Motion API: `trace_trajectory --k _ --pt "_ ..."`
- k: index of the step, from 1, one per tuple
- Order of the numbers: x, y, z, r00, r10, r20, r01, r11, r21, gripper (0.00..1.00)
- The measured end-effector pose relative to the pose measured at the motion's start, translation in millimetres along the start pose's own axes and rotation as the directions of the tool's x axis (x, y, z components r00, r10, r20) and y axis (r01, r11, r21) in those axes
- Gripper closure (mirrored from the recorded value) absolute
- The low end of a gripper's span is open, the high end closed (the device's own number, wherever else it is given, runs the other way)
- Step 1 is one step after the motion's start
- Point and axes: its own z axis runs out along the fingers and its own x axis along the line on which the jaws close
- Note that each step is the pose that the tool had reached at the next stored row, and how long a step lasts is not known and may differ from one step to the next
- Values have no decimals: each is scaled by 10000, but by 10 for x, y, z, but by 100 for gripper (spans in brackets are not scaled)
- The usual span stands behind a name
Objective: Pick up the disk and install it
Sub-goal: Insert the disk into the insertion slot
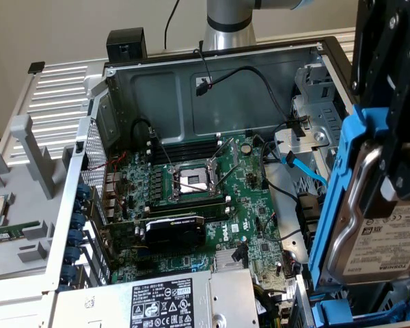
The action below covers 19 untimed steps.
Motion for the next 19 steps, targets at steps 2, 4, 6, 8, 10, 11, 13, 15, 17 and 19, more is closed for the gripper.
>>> trace_trajectory --k 2,4,6,8,10,11,13,15,17,19 --pt "-2 -6 18 10000 0 -2 0 10000 -7 63" --pt "-13 -8 31 10000 1 0 -1 10000 -11 63" --pt "-37 -9 37 10000 -1 -1 1 10000 -13 63" --pt "-60 -10 44 10000 -2 -1 2 10000 -13 63" --pt "-77 -9 49 10000 -2 -3 2 10000 -13 63" --pt "-79 -10 54 10000 -5 -1 5 10000 -13 63" --pt "-80 -10 61 10000 -6 -1 6 10000 -19 63" --pt "-81 -11 70 10000 -9 -3 9 10000 -24 63" --pt "-81 -13 79 10000 -19 -5 19 10000 -28 63" --pt "-81 -16 90 10000 -26 -4 26 10000 -32 63"
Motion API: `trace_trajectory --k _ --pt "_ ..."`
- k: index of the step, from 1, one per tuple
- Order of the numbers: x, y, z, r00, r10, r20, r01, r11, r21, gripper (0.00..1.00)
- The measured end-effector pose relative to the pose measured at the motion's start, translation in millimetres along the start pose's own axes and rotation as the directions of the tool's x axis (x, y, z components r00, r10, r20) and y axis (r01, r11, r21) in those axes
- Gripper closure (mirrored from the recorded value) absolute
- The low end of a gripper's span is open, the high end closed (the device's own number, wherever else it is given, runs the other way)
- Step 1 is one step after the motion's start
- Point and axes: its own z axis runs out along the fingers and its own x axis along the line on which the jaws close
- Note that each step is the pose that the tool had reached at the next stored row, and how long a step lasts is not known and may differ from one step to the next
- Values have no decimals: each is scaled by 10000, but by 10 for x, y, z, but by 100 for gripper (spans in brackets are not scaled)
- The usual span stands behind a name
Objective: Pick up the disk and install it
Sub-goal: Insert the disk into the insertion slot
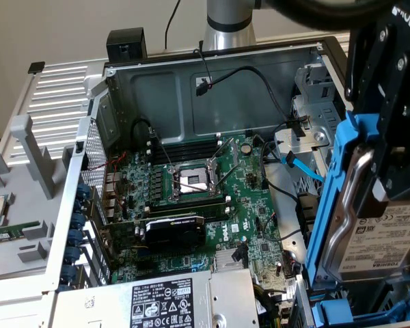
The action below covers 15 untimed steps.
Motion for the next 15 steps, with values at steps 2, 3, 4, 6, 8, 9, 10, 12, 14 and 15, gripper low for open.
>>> trace_trajectory --k 2,3,4,6,8,9,10,12,14,15 --pt "1 -2 3 10000 -5 -3 5 10000 -3 63" --pt "2 -3 4 10000 -8 -3 8 10000 -6 63" --pt "3 -4 6 10000 -11 -1 11 10000 -9 63" --pt "8 -4 6 10000 -20 -2 20 10000 -14 63" --pt "17 -5 6 10000 -38 -3 38 10000 -20 63" --pt "28 -7 5 10000 -52 -5 52 10000 -25 63" --pt "35 -6 6 10000 -67 -6 67 10000 -27 63" --pt "38 -6 5 9999 -108 -9 108 9999 -28 63" --pt "39 -6 5 9999 -156 -11 156 9999 -27 63" --pt "39 -7 5 9998 -177 -13 177 9998 -27 63"
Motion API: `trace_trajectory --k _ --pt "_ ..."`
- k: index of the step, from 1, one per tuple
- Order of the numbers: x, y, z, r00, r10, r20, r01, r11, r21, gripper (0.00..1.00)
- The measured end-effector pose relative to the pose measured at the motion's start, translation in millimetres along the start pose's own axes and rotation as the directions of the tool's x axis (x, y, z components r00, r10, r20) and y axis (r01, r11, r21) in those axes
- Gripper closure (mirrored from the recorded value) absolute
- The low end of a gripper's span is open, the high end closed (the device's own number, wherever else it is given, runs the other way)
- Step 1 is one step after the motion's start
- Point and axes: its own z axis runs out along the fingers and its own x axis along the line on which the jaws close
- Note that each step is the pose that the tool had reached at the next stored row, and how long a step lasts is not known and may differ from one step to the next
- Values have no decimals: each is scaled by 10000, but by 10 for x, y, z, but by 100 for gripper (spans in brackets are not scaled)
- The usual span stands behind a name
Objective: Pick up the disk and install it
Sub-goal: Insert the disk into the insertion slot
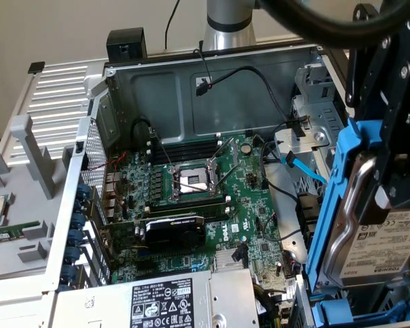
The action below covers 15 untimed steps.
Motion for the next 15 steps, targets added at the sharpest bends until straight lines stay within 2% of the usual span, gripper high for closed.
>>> trace_trajectory --k 11,15 --pt "0 4 2 10000 -42 0 42 10000 1 63" --pt "-1 5 1 9996 -295 -16 295 9996 3 63"
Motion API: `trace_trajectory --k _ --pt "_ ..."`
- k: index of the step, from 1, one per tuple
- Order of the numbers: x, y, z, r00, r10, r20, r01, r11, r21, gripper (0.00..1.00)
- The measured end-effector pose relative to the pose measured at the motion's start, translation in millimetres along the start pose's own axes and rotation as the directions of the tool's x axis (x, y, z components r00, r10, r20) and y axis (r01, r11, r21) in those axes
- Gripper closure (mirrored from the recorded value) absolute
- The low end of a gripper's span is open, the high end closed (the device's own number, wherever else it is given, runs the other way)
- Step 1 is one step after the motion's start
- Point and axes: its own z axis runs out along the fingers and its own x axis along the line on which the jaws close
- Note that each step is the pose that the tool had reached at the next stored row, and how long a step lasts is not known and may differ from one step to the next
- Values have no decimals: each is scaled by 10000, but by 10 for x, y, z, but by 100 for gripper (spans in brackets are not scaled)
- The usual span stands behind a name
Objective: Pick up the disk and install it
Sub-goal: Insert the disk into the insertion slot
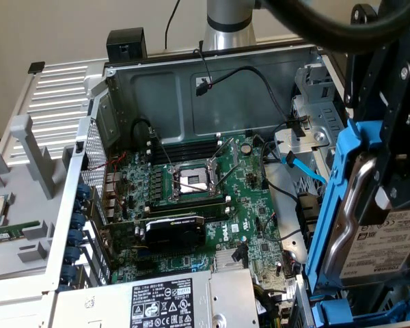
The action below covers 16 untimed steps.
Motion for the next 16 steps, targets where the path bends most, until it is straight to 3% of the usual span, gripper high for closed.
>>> trace_trajectory --k 16 --pt "-24 -16 8 10000 -73 -5 73 10000 1 63"
